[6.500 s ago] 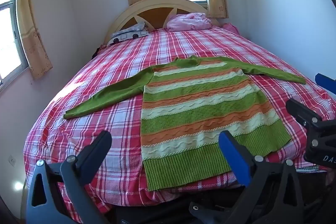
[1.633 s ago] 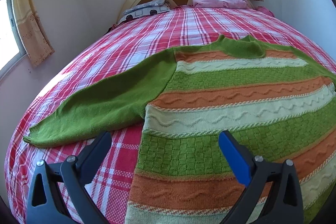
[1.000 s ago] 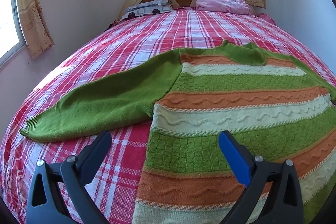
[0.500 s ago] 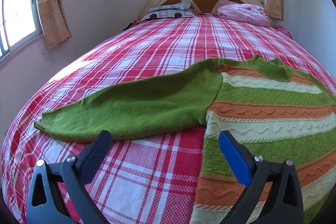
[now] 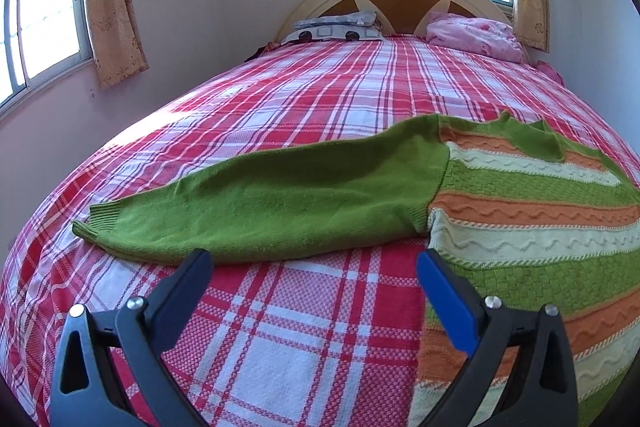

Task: Fold small clothes
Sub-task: 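Lift the cuff with the right tool, fold the sleeve across the body, release, then move the left tool to the other green sleeve cuff and grasp it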

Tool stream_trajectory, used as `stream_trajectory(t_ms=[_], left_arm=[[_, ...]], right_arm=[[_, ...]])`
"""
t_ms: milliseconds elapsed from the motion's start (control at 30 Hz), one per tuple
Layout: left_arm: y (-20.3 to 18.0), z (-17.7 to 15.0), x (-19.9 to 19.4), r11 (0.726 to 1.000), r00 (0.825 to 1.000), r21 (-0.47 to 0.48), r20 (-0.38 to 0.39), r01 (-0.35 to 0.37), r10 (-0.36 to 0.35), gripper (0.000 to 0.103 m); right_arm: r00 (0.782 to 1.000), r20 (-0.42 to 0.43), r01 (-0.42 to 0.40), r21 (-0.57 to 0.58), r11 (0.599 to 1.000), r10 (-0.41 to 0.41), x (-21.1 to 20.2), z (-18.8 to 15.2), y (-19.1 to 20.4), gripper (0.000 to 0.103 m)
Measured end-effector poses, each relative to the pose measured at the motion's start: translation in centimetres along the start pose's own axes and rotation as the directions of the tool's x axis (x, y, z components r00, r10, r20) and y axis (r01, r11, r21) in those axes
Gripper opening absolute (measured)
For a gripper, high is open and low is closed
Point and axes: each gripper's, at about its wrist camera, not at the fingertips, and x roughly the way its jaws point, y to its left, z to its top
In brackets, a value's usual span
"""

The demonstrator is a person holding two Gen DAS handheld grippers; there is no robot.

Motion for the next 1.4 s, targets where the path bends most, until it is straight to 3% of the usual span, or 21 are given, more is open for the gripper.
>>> stream_trajectory(t_ms=[500, 733, 867, 967, 1067, 1100, 1167, 1300, 1400], left_arm=[[1.5, -0.7, -0.1, 0.997, 0.998, -0.055, 0.013, 0.061, -0.06, 0.103], [1.5, -0.9, 0.4, 0.996, 0.998, -0.058, -0.011, 0.06, -0.061, 0.103], [1.1, -1.0, 0.5, 0.998, 0.998, -0.042, -0.017, 0.056, -0.057, 0.103], [1.0, -1.0, 0.7, 0.998, 0.998, -0.031, -0.032, 0.053, -0.054, 0.103], [1.2, -1.1, 0.8, 0.997, 0.998, -0.045, -0.038, 0.055, -0.057, 0.103], [1.4, -1.2, 0.8, 0.997, 0.998, -0.054, -0.041, 0.055, -0.057, 0.103], [1.9, -1.1, 0.9, 0.995, 0.997, -0.078, -0.047, 0.06, -0.064, 0.103], [1.6, -0.5, 0.8, 0.995, 0.994, -0.06, -0.068, 0.079, -0.083, 0.103], [0.7, 0.7, 0.3, 0.997, 0.996, -0.01, -0.047, 0.08, -0.08, 0.103]], right_arm=[[0.982, -0.108, -0.174, -0.168, 0.97, 0.157, 6.9, -2.1, 14.2, 0.008], [0.957, -0.218, -0.241, -0.231, 0.943, 0.191, 11.7, -7.9, 19.3, 0.008], [0.944, -0.302, -0.226, -0.298, 0.928, 0.133, 15.9, -13.6, 20.7, 0.008], [0.888, -0.455, -0.237, -0.332, 0.913, 0.065, 20.1, -19.6, 20.2, 0.011], [0.8, -0.6, -0.247, -0.325, 0.913, 0.003, 22.0, -24.8, 18.5, 0.036], [0.785, -0.619, -0.27, -0.318, 0.909, 0.017, 21.5, -25.7, 18.1, 0.044], [0.775, -0.631, -0.312, -0.316, 0.896, 0.048, 20.0, -26.4, 17.2, 0.048], [0.788, -0.612, -0.316, -0.318, 0.894, 0.061, 16.5, -25.8, 14.3, 0.054], [0.825, -0.565, -0.25, -0.346, 0.904, 0.012, 14.8, -24.1, 11.3, 0.055]])
